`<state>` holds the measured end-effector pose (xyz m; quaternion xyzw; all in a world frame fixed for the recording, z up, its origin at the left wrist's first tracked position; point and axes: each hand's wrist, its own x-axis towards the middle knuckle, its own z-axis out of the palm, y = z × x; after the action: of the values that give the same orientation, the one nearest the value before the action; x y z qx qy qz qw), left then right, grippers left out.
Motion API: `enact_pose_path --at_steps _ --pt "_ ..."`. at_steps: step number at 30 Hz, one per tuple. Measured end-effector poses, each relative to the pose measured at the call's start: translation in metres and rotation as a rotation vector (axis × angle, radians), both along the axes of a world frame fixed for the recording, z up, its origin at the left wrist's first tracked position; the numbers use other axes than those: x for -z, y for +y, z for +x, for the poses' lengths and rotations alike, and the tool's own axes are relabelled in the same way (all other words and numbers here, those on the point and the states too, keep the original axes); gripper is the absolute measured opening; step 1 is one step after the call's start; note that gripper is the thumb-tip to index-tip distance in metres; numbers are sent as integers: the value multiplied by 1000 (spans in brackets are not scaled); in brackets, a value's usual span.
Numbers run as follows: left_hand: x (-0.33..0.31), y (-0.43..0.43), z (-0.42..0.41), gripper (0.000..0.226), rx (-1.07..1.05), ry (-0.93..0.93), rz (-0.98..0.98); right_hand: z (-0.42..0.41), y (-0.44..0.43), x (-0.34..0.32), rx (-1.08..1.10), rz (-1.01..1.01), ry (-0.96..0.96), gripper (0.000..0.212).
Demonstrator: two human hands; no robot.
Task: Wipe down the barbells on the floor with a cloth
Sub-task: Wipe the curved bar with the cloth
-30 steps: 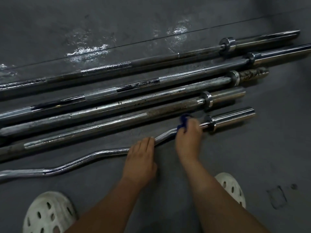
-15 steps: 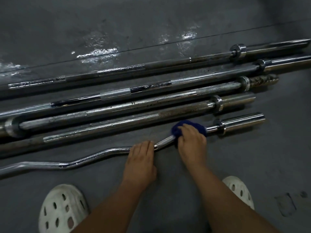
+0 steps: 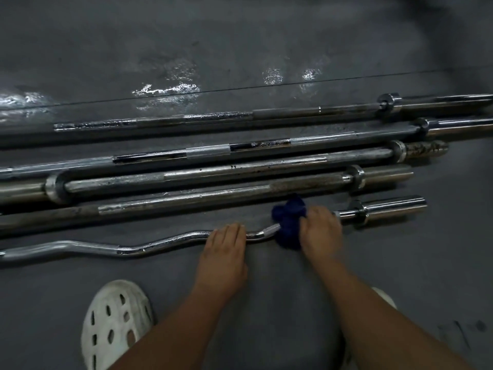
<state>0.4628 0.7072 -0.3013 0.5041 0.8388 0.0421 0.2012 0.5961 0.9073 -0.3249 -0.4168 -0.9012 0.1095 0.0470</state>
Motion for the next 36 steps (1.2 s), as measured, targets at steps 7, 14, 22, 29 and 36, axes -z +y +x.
enact_pose_path --at_steps 7,14,22,29,36 --pt "4 10 13 79 55 -1 17 1 -25 9 -155 -85 61 36" --pt "11 32 18 75 85 2 24 -22 -2 5 1562 -848 1138 30" --pt "14 45 22 72 85 -13 64 -16 11 4 1451 -957 1127 21" --pt "18 49 26 74 95 -14 56 -11 1 9 1370 -1222 954 22" --pt "21 46 25 78 92 -30 12 4 58 -21 1571 -617 1043 36"
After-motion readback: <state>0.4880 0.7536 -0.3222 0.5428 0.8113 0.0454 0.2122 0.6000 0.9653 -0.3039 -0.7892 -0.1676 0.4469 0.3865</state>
